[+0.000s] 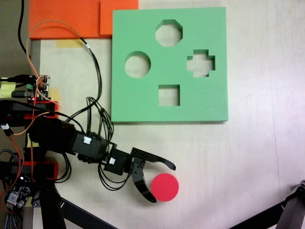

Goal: Put the cylinder block into the corresponding hole

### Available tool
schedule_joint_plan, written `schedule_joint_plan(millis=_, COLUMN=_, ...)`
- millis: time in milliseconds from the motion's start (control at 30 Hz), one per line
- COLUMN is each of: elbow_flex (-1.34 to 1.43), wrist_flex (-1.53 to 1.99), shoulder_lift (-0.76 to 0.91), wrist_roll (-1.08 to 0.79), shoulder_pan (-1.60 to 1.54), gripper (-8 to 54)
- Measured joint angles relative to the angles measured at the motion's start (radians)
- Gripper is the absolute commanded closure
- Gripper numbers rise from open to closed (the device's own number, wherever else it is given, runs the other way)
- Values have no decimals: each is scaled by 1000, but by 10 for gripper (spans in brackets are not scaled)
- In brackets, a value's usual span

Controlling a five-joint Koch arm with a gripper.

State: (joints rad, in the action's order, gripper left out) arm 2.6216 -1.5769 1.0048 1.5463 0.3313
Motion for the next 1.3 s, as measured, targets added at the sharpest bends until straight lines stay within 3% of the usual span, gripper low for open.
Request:
schedule_joint_plan(millis=267, elbow_flex=-144, wrist_flex=29, shoulder_lift=-57, wrist_roll=0, shoulder_pan=54, gripper=-13)
schedule_joint_plan(millis=400, elbow_flex=-169, wrist_flex=44, shoulder_lift=-81, wrist_roll=0, shoulder_pan=60, gripper=128)
schedule_joint_plan(millis=667, elbow_flex=-181, wrist_flex=64, shoulder_lift=-74, wrist_roll=0, shoulder_pan=-77, gripper=158)
schedule_joint_plan(millis=800, elbow_flex=-127, wrist_flex=74, shoulder_lift=44, wrist_roll=2, shoulder_pan=-219, gripper=176)
schedule_joint_plan(millis=867, elbow_flex=-118, wrist_flex=110, shoulder_lift=144, wrist_roll=12, shoulder_pan=-314, gripper=177)
schedule_joint_plan(millis=967, elbow_flex=-64, wrist_flex=207, shoulder_lift=333, wrist_roll=20, shoulder_pan=-448, gripper=234)
schedule_joint_plan(millis=1067, elbow_flex=-51, wrist_flex=344, shoulder_lift=509, wrist_roll=26, shoulder_pan=-604, gripper=238)
schedule_joint_plan(millis=1300, elbow_flex=-49, wrist_flex=411, shoulder_lift=606, wrist_roll=35, shoulder_pan=-994, gripper=238)
